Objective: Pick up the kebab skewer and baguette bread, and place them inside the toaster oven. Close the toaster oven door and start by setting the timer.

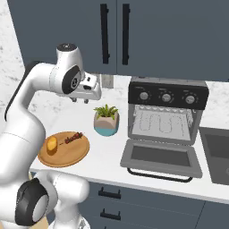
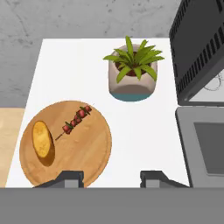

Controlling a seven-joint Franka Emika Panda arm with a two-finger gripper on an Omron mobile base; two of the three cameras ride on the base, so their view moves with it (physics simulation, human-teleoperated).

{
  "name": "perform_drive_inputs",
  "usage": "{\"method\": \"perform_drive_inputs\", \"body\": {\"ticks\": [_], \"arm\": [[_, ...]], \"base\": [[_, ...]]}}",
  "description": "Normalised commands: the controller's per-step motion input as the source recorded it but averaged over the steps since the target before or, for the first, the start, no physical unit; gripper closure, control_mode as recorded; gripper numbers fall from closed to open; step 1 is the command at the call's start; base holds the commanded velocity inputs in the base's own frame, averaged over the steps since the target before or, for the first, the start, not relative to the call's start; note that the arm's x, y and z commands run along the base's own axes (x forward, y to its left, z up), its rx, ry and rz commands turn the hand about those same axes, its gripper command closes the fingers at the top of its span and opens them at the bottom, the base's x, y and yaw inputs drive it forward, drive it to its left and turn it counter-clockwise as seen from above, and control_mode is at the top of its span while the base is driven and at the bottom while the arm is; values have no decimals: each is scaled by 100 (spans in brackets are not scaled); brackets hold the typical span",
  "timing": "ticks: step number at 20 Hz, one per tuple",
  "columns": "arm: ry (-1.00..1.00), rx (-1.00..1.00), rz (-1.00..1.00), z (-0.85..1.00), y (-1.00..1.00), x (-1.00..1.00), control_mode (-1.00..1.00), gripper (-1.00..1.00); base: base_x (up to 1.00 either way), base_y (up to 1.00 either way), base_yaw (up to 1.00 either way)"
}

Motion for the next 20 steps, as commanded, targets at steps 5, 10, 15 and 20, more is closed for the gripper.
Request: {"method": "perform_drive_inputs", "body": {"ticks": [5, 10, 15, 20], "arm": [[-1, -1, 0, -8, -6, -18, -100, -100], [-14, 0, 12, -19, -58, -44, -100, -100], [-27, -1, 29, 0, -82, -33, -100, -100], [-34, -5, 35, 0, -98, -35, -100, -100]], "base": [[0, 0, 0], [0, 0, 0], [0, 0, 0], [0, 0, 0]]}}
